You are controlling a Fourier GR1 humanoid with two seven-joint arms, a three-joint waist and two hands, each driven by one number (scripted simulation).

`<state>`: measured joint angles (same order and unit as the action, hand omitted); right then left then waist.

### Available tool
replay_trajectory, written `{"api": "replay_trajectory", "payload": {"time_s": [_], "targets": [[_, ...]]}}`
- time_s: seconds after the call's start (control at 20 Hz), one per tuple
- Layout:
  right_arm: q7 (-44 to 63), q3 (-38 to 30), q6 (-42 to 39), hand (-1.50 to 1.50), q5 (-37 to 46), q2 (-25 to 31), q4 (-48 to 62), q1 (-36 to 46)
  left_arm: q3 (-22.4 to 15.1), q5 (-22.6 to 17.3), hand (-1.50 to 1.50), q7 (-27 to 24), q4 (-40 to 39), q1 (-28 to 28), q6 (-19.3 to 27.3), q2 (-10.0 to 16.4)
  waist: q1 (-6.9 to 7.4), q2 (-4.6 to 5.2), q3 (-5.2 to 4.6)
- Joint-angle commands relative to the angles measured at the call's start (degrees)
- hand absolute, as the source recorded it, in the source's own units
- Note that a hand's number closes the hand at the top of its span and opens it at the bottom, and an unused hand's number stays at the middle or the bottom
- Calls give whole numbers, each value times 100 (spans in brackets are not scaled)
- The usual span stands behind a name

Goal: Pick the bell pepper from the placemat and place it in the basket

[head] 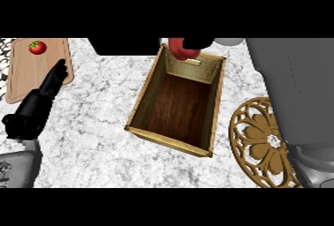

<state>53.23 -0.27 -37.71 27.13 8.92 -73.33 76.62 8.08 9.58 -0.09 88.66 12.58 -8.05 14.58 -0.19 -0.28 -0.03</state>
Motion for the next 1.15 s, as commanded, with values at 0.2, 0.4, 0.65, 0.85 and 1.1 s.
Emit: {"api": "replay_trajectory", "payload": {"time_s": [0.2, 0.4, 0.65, 0.85, 1.1], "targets": [[445, -328, 200, -150, -192, -170, -244, -199, -81, 140, 0, -44, 31, -72, 95, -109, 21, 17, 1], [438, -1048, 1336, -150, -121, -340, -573, -194, 0, 31, 0, -155, 73, -259, 29, -83, 13, 16, 3], [486, -1685, 2397, -150, 381, -114, -657, -34, -78, 94, 0, -149, 306, -313, 6, -57, 64, 14, 4], [582, -2133, 2734, -150, 517, 242, -756, -65, -105, 87, 0, -122, 248, -267, -12, -91, 19, 10, 3], [-1, -2925, 2549, -150, 127, 1045, -1066, -914, -52, 181, 0, -66, -136, 41, 133, -126, -93, 30, 8]]}}
